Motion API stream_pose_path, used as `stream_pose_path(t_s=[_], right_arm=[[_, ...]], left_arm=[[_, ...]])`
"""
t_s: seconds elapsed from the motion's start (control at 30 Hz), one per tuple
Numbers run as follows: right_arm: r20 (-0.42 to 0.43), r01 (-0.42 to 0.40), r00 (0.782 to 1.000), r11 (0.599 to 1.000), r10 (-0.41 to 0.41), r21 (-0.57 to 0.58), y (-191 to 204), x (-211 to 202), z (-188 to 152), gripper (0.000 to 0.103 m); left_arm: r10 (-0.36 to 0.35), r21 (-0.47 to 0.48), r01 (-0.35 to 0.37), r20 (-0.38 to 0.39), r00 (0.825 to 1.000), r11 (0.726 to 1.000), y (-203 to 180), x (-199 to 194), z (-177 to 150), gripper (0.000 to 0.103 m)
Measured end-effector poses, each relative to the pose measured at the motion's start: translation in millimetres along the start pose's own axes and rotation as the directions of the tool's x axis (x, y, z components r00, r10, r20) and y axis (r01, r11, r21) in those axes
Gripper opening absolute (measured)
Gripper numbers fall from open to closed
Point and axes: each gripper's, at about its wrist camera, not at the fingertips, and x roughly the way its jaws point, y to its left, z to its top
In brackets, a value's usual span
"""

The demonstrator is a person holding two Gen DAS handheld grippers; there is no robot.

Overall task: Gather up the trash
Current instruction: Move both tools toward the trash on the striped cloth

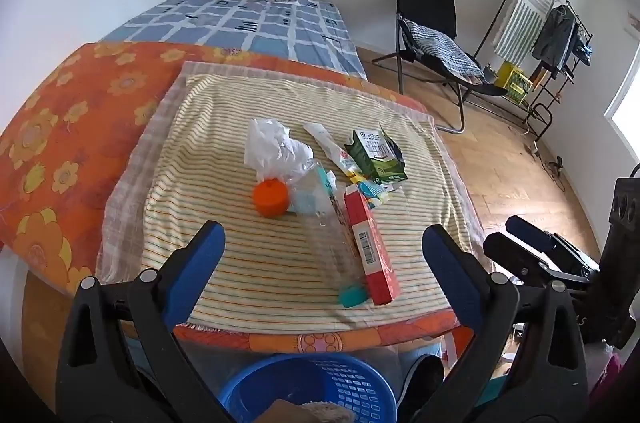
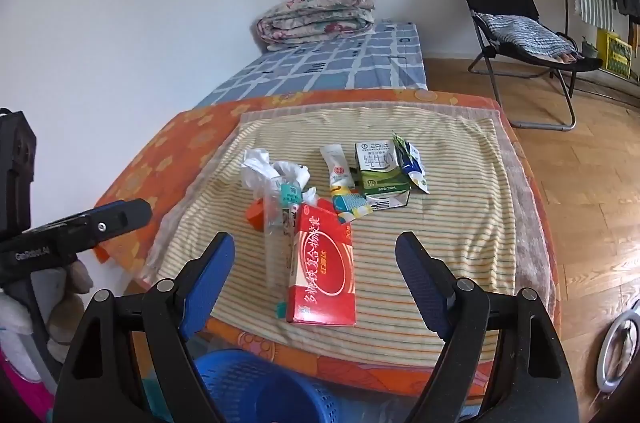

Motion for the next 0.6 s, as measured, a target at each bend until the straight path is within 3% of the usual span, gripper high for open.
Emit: stream_pose_path(t_s=[0.2, 0.6], right_arm=[[0.003, 0.005, 1.0, 1.0, -0.005, 0.001, -2.7, 1.9, 0.3, 0.083], [-0.002, 0.044, 0.999, 0.999, -0.044, 0.01, -6.0, 2.0, 0.1, 0.083]], left_arm=[[-0.003, 0.006, 0.003, 0.036, 0.999, 1.0, -0.1, -1.3, -0.5, 0.101], [0.008, 0.005, -0.008, 0.029, 1.0, 1.0, 3.5, -1.8, 0.8, 0.101]])
